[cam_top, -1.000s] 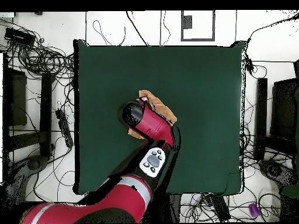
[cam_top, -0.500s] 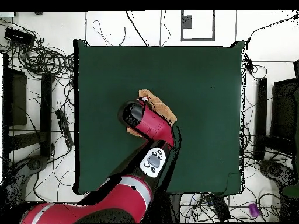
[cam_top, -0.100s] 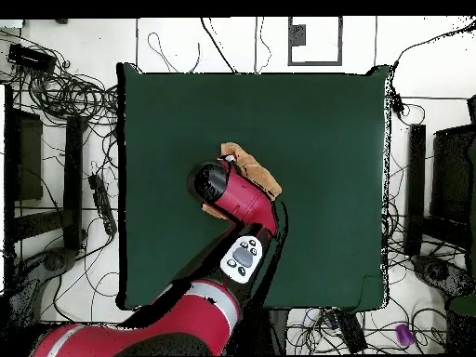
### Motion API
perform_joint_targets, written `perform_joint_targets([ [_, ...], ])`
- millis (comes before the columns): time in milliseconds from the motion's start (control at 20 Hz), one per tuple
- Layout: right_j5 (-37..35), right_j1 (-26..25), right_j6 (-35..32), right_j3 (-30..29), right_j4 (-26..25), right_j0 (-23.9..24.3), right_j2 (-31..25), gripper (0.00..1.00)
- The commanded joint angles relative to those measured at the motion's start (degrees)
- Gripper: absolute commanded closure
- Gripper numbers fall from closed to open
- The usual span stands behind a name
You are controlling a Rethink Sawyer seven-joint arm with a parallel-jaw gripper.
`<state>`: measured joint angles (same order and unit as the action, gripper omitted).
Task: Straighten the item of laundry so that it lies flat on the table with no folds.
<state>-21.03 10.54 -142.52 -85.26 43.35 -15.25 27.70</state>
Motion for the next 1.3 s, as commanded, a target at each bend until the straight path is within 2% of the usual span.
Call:
perform_joint_targets([
  [50, -9.58, -5.69, -17.75, 3.88, 0.06, -3.99, -1.13, 1.0],
  [500, -9.27, -6.0, -16.97, 4.12, 1.09, -4.04, -1.69, 1.0],
  [700, -6.09, -6.54, -16.75, 4.22, 2.68, -3.36, -4.19, 1.0],
  [1100, -4.13, -7.52, -17.92, 6.87, 5.45, -2.56, -7.02, 1.0],
  [1300, -3.29, -6.29, -17.45, 6.8, 7.02, -1.94, -9.36, 1.0],
])
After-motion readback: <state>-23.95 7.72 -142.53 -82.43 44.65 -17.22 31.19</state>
